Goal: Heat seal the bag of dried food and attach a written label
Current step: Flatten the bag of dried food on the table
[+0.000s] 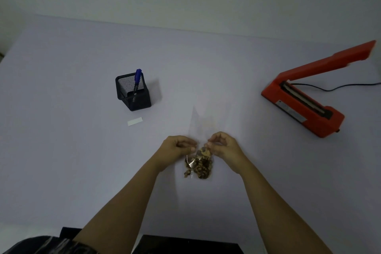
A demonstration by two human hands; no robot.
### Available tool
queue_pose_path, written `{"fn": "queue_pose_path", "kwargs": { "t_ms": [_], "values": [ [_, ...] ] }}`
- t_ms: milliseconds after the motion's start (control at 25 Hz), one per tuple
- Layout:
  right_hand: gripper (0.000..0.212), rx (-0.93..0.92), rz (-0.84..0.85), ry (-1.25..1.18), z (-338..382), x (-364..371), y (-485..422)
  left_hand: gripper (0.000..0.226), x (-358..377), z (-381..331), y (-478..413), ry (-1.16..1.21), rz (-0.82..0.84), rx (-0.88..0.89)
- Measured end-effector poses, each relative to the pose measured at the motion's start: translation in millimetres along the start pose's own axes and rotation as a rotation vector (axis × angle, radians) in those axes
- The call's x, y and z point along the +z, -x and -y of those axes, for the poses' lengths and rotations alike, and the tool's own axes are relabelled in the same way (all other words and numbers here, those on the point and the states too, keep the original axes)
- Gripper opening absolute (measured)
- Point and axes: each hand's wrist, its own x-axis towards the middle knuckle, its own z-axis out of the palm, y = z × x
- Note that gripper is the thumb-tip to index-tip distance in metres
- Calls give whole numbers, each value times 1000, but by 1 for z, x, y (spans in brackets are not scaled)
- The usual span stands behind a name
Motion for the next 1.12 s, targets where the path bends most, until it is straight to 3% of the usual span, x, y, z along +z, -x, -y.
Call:
{"fn": "queue_pose_path", "kwargs": {
  "t_ms": [120, 360, 640, 800, 920, 1040, 1120],
  "values": [
    [17, 39, -44, -57, -1, 2, -1, 16, 2, -2, -1, 64, -39, -84],
    [15, 21, -199, 228, 4, 1, -5, 18, 12, -4, -3, -382, -266, 64],
    [40, -59, -419, 513, 7, 18, -3, 42, 26, -6, -8, -330, -391, -41],
    [53, -165, -468, 792, 7, 26, -2, 36, 34, -5, -6, -414, -449, 19],
    [41, -297, -381, 956, 10, 20, -4, 18, 37, -2, -11, -651, -341, 244],
    [16, -359, -191, 1027, 9, 15, -7, 18, 34, -1, -17, -737, -244, 270],
    [13, -358, -169, 1036, 9, 14, -11, 19, 31, -4, -21, -753, -225, 242]
  ]
}}
